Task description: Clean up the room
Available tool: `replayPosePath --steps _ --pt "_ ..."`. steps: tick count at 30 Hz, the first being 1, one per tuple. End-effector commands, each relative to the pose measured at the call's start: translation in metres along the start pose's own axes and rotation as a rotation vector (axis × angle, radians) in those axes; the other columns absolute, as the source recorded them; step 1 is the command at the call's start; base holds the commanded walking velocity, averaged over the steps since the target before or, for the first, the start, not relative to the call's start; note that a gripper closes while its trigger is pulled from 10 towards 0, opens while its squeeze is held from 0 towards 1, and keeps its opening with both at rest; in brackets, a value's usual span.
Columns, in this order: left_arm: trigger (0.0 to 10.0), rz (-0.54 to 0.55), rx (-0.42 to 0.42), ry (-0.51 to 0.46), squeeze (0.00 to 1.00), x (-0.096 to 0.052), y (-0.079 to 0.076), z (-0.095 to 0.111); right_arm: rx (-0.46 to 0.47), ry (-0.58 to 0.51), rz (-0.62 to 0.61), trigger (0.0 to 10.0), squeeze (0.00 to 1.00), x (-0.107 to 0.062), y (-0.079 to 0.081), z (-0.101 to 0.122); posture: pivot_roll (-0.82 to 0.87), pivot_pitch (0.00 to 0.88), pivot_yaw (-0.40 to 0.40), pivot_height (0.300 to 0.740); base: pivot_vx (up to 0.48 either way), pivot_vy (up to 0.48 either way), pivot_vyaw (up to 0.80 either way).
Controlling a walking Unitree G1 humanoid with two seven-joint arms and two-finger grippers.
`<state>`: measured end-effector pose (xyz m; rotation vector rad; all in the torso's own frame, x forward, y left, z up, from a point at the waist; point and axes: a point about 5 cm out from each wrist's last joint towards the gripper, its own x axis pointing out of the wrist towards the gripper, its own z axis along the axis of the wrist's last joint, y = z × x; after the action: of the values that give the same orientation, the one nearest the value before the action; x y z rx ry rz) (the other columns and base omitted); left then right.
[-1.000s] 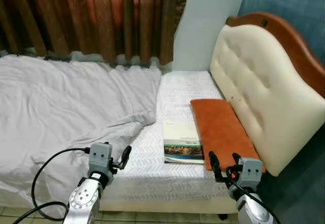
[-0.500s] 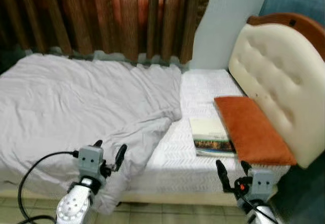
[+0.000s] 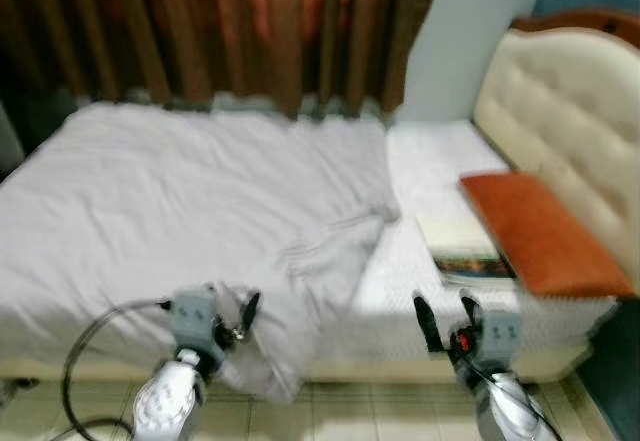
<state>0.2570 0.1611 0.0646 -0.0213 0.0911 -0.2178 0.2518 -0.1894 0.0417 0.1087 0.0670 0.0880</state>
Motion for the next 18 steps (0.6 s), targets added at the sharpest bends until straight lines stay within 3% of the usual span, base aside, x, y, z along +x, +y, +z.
replayPosePath --steps 1,18 --pt "10.0 0.003 0.023 -0.014 0.0 0.001 0.002 0.006 0.001 -0.002 0.0 10.0 0.0 0.003 -0.001 0.002 0.04 0.0 -0.078 0.74 0.326 0.352 0.0" --pt "10.0 0.013 0.088 0.012 0.0 0.011 0.006 0.009 -0.006 0.038 0.028 10.0 0.0 0.008 0.005 -0.005 0.04 0.0 -0.067 0.74 0.328 0.351 -0.07"
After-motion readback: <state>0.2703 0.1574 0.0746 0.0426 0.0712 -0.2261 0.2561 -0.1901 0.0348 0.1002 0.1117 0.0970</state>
